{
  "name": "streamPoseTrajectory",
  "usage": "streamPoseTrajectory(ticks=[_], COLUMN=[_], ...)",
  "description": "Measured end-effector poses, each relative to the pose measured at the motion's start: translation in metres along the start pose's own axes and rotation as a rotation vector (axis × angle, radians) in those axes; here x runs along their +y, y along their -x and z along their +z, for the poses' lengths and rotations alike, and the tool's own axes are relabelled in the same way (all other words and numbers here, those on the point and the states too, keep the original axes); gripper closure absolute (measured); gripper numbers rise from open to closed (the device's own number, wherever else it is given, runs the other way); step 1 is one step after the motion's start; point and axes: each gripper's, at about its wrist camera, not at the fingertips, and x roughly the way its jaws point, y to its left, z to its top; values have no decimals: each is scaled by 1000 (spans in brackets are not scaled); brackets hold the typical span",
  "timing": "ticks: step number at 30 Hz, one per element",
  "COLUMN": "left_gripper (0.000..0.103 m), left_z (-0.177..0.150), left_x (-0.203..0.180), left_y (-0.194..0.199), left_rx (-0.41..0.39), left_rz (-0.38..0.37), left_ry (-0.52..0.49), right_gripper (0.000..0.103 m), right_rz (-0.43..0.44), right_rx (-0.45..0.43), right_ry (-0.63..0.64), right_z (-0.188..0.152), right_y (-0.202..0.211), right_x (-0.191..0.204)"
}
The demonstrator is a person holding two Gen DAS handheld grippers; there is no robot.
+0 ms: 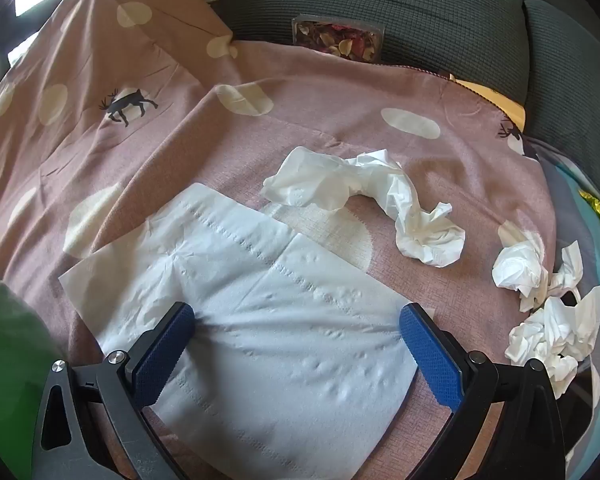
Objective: Organize fruits
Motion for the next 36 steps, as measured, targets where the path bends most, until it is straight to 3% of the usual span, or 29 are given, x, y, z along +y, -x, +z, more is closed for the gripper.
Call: streamPoseTrajectory(ticks=[8, 13, 16, 21, 25, 29, 33, 36], left_gripper=[1, 5, 6, 6, 6, 6, 6, 6], left_z=[-1, -6, -8, -17, -27, -33, -36, -39], left_x=[2, 6, 6, -3, -13, -16, -19, -24], left_y=[1, 19, 47, 99, 130, 145, 149, 149], left_rx=[8, 29, -49, -171, -230, -257, -235, -213], left_rz=[-17, -85, -145, -248, -314, -360, -412, -430], left_ry=[-10, -49, -57, -109, -188, -210, -228, -247], right_gripper=[1, 1, 6, 7, 7, 7, 7, 7], right_rz=[-3, -14, 42, 5, 195, 392, 588, 721], right_rx=[0, 11, 3, -189, -284, -322, -282, -177], right_ry=[2, 11, 25, 76, 99, 219, 347, 376], right_z=[0, 2, 0, 6, 8, -11, -36, -54], right_y=[0, 2, 11, 80, 140, 188, 214, 215], right_x=[0, 2, -7, -9, -3, 28, 68, 93])
